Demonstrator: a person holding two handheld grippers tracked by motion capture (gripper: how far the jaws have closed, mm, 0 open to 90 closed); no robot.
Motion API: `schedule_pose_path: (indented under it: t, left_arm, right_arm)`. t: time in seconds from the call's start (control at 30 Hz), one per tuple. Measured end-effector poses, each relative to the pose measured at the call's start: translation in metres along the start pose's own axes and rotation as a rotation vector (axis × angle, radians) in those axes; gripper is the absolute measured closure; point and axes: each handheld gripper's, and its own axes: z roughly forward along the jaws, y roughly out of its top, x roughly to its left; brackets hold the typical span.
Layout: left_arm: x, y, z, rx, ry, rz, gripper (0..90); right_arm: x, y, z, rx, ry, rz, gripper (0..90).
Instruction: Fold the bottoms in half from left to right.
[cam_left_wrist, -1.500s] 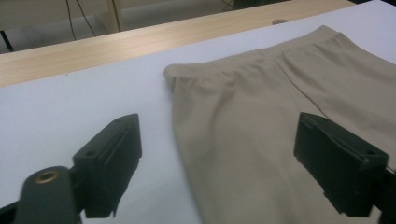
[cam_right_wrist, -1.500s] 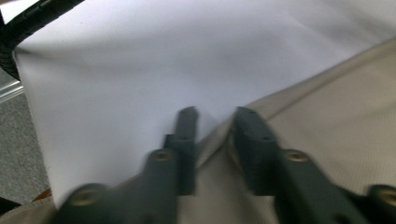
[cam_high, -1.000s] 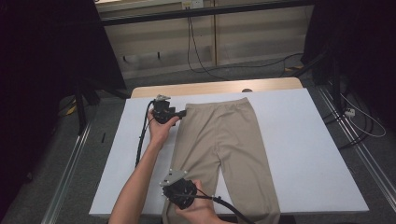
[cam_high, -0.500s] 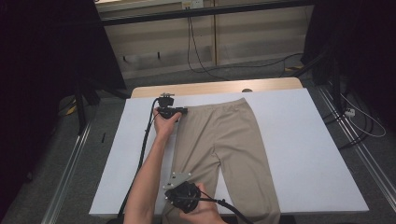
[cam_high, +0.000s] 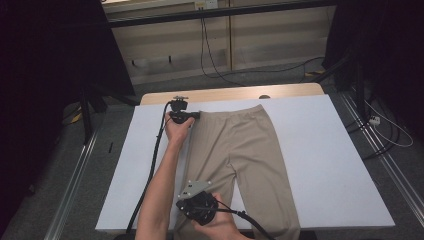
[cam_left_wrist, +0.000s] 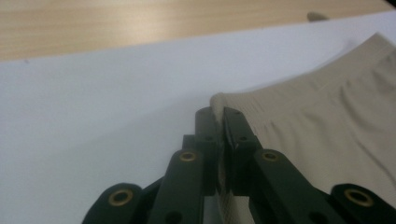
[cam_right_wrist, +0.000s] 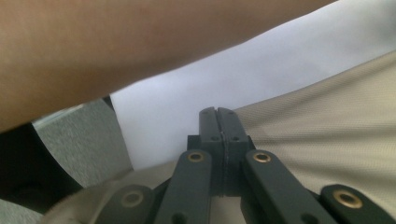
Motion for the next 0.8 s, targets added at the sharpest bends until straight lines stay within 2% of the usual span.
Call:
schedule_pose_path:
  t: [0.2,0.27,0.3,0.37,0.47,0.5,0.57,0.7,0.73,0.8]
  left_arm:
    - [-0.003,0.014,-0.015,-0.032,-0.002,0.001,86.0]
    - [-0.004,0.018,-0.019,-0.039,0.015,0.018,86.0]
    - [-0.003,0.020,-0.022,-0.038,0.014,0.029,86.0]
    - [0.002,0.022,-0.028,-0.036,0.024,0.017,86.0]
    - [0.006,0.022,-0.032,-0.047,0.024,-0.004,86.0]
    - [0.008,0.023,-0.035,-0.042,0.028,0.010,86.0]
    - [0.009,0.024,-0.038,-0.045,0.029,0.013,86.0]
    - [0.013,0.030,-0.055,-0.058,0.040,0.004,86.0]
    - [0.013,0.030,-0.055,-0.058,0.040,0.004,86.0]
    - [0.016,0.034,-0.066,-0.064,0.059,0.008,86.0]
  right_arm:
    - [0.001,0.009,-0.011,-0.050,0.017,0.014,90.0]
    - [0.000,0.012,-0.015,-0.074,0.034,0.020,90.0]
    - [0.000,0.013,-0.018,-0.089,0.040,0.030,90.0]
    - [0.000,0.016,-0.022,-0.108,0.044,0.030,90.0]
    - [0.000,0.019,-0.022,-0.111,0.050,0.028,90.0]
    - [0.001,0.021,-0.023,-0.113,0.052,0.030,90.0]
    - [0.002,0.024,-0.023,-0.119,0.055,0.026,90.0]
    - [0.006,0.032,-0.024,-0.135,0.069,0.015,90.0]
    - [0.006,0.032,-0.024,-0.135,0.069,0.015,90.0]
    - [0.011,0.038,-0.025,-0.153,0.081,0.005,90.0]
